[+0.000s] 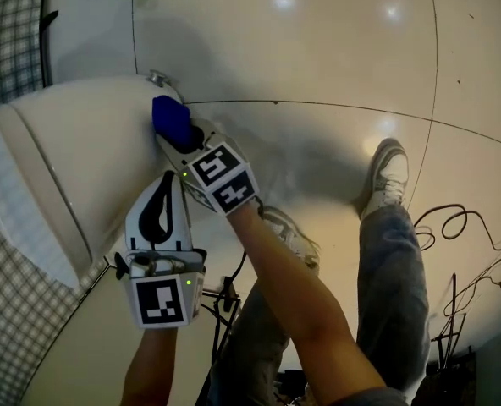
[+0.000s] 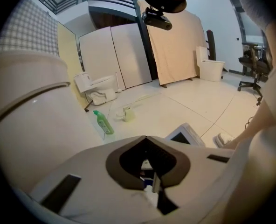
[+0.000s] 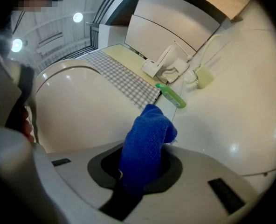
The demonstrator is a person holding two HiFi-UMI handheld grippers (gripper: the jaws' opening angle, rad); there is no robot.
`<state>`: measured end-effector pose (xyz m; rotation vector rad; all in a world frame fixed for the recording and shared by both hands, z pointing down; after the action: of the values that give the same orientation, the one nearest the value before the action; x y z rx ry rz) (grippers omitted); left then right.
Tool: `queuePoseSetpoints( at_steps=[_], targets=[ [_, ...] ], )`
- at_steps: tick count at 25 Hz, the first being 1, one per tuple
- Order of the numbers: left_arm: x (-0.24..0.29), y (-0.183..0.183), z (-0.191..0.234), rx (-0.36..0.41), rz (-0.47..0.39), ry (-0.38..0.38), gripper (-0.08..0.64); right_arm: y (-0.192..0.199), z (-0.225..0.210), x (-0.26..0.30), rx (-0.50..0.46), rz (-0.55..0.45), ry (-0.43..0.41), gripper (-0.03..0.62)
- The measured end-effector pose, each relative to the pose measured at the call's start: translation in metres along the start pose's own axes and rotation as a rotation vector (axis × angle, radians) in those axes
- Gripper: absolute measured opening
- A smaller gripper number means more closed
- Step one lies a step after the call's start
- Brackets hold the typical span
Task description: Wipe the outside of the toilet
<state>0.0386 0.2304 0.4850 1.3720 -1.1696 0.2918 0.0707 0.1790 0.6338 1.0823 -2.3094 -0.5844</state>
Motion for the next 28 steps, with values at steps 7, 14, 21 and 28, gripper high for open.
queuePoseSetpoints(
  at_steps=[7,14,21,28],
  targets=[
    [-0.035,-0.005,0.024,0.035,-0.013,-0.091,0.017,0.059,0.056,-0.020,0.099,0.075,-0.055,0.075],
    [-0.032,0.018,0.027,0.037,0.001,-0.118,0.018,0.094,0.070,-0.011,0.114,0.100,-0.090,0.075],
    [-0.019,0.016,0.015,-0.030,0.017,-0.078,0.018,0.072,0.016,-0.021,0.084,0.077,0.028,0.075],
    [0.020,0.007,0.003,-0.024,-0.001,-0.035,0.017,0.030,-0.050,0.005,0.010,0.078,0.064,0.075]
  ],
)
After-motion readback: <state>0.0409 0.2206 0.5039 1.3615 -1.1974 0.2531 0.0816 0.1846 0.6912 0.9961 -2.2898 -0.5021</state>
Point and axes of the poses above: the fingertips, and each gripper's own axes: x forward along the fingers, z to its left, y out of its underside, the point moved 8 cm from there along -x, backward along the fingers, and after that the axes turned 9 degrees about z, right-handed, at the moved point
